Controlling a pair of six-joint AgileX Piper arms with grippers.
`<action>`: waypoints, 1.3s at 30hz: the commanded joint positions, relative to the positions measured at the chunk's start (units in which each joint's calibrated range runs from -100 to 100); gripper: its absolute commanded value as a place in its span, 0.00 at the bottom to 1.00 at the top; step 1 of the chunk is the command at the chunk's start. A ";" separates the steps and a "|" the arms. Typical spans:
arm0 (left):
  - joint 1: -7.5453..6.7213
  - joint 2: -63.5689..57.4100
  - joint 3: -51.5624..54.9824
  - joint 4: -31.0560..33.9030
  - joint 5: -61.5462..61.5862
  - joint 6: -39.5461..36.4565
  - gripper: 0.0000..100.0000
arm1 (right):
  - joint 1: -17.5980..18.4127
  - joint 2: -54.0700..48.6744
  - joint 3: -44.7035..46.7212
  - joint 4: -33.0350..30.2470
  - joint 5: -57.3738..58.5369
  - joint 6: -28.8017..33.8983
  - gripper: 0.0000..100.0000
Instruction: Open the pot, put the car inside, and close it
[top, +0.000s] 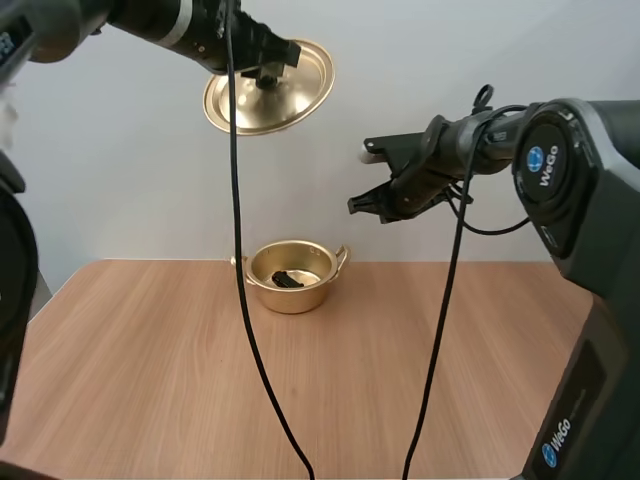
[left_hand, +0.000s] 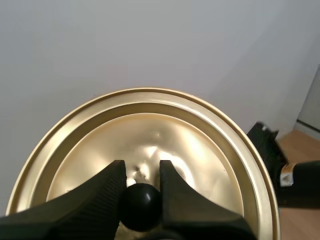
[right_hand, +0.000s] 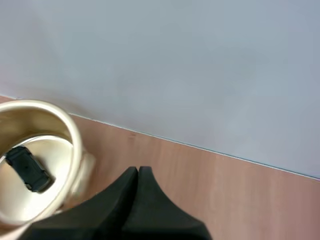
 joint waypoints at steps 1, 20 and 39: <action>-1.02 3.22 0.60 2.87 0.95 -0.56 0.00 | -3.29 -5.07 4.86 0.04 -2.70 -0.35 0.00; -5.73 22.09 14.94 10.31 -15.67 -1.71 0.00 | -3.13 -17.38 13.54 3.21 -5.71 -0.55 0.00; -5.73 30.90 14.94 7.45 -28.25 1.55 0.00 | -3.13 -17.39 13.54 3.44 -4.92 -1.06 0.00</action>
